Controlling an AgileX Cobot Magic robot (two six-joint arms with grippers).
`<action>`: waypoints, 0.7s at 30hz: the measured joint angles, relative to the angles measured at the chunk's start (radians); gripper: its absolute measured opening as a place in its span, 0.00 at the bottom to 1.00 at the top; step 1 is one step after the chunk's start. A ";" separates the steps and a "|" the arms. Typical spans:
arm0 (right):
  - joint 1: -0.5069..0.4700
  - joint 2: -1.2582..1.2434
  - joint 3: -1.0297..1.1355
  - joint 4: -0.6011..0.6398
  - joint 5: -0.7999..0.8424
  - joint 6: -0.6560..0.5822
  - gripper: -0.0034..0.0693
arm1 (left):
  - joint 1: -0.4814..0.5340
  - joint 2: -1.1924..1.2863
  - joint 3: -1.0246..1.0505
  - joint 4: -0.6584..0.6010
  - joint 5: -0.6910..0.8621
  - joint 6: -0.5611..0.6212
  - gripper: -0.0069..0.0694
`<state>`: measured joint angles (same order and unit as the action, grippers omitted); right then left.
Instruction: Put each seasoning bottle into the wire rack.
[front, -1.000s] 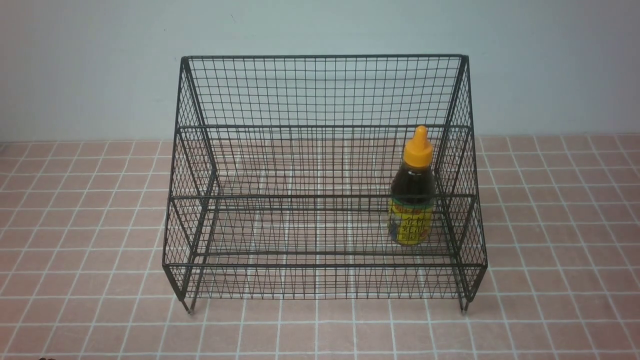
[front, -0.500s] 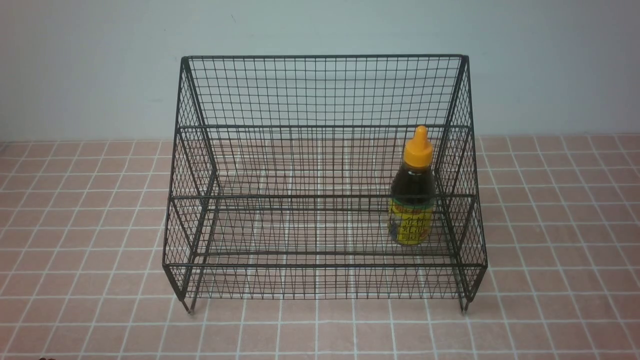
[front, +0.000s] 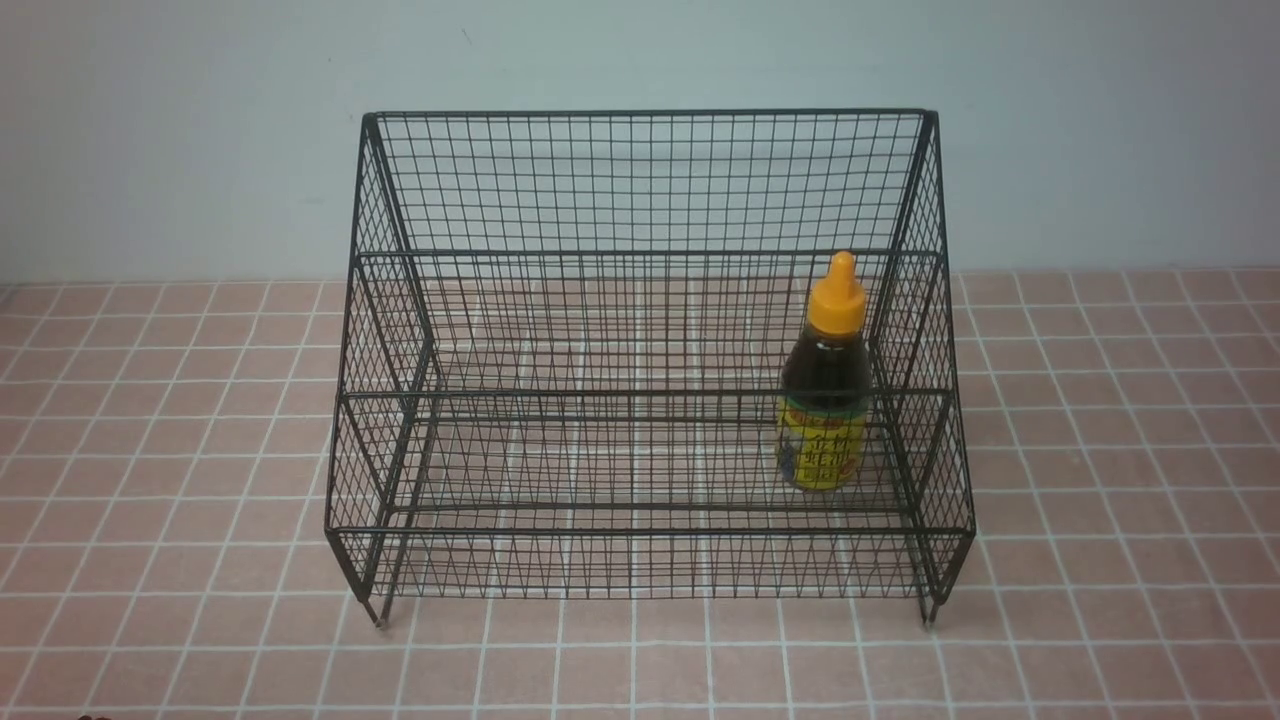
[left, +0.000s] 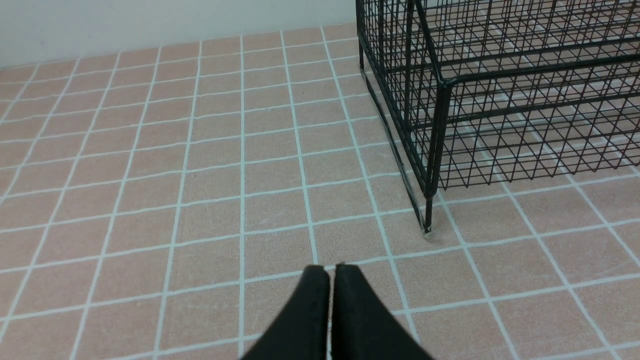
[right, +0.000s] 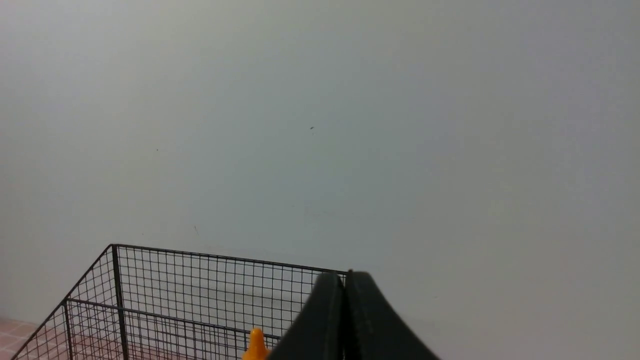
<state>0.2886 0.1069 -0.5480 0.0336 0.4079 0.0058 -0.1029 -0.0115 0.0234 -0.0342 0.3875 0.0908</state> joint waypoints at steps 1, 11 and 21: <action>0.000 0.000 0.005 0.003 -0.003 -0.006 0.03 | 0.000 0.000 0.000 0.000 0.000 0.000 0.08; -0.250 -0.046 0.287 0.003 -0.019 -0.039 0.03 | 0.000 0.000 0.000 0.000 0.000 0.000 0.08; -0.299 -0.118 0.565 -0.014 -0.020 -0.029 0.03 | 0.000 0.000 0.000 0.000 -0.001 0.000 0.08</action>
<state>-0.0102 -0.0115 0.0171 0.0195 0.3882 -0.0229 -0.1029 -0.0115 0.0234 -0.0342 0.3864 0.0908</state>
